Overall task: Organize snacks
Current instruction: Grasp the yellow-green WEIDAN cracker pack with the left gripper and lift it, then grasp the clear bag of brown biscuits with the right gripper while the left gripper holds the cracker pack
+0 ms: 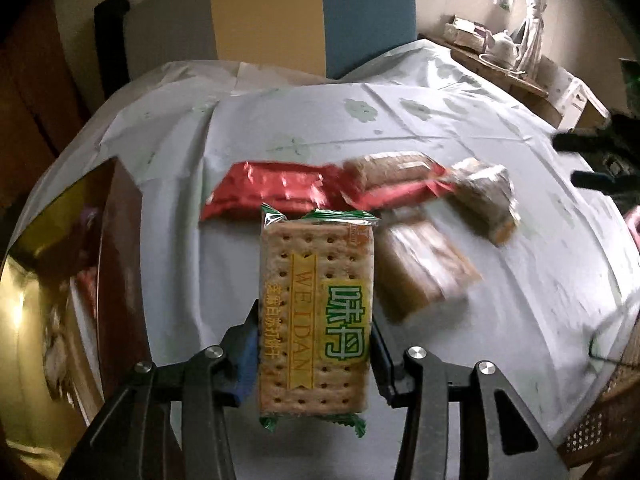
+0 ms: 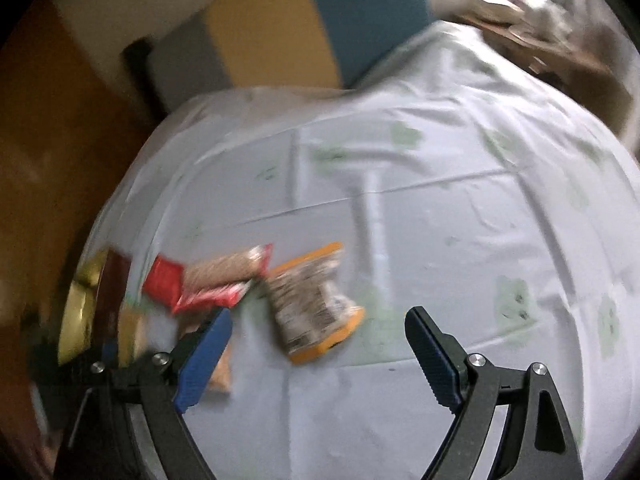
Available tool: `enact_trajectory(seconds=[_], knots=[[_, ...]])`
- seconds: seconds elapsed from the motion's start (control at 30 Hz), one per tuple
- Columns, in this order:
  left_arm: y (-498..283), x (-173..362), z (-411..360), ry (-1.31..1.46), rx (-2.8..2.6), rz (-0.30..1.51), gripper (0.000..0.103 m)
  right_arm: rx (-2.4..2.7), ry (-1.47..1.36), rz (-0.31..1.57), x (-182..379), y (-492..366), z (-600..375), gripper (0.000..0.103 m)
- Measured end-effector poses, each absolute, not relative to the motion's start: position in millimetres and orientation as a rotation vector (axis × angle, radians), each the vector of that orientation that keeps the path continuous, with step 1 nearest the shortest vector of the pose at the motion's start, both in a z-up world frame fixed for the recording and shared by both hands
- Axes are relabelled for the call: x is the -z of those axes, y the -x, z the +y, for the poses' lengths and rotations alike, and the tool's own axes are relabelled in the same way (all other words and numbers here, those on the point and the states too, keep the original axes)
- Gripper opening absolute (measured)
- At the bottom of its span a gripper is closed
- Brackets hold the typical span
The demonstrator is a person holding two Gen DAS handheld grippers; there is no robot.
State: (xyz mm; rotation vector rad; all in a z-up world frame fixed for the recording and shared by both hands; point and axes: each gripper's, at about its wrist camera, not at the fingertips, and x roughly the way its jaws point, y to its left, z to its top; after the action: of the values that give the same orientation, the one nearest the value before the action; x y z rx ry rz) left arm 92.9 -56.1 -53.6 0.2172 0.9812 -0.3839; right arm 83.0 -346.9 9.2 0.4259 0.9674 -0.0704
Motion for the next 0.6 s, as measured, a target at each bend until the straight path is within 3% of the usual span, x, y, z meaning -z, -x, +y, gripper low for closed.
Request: enact_trajectory(seconds=[0.27, 0.6], knots=[[-57.6, 76.5, -51.4, -0.227, 0.384, 0.955, 0.047, 0.177, -0.618, 0.948, -1.0, -73.8, -381.2, 0.089], [-45.0, 83.4, -46.9, -0.209, 0.402, 0.856, 0.048, 0.141, -0.583, 0.961, 1.0, -75.9, -374.0, 0.089]])
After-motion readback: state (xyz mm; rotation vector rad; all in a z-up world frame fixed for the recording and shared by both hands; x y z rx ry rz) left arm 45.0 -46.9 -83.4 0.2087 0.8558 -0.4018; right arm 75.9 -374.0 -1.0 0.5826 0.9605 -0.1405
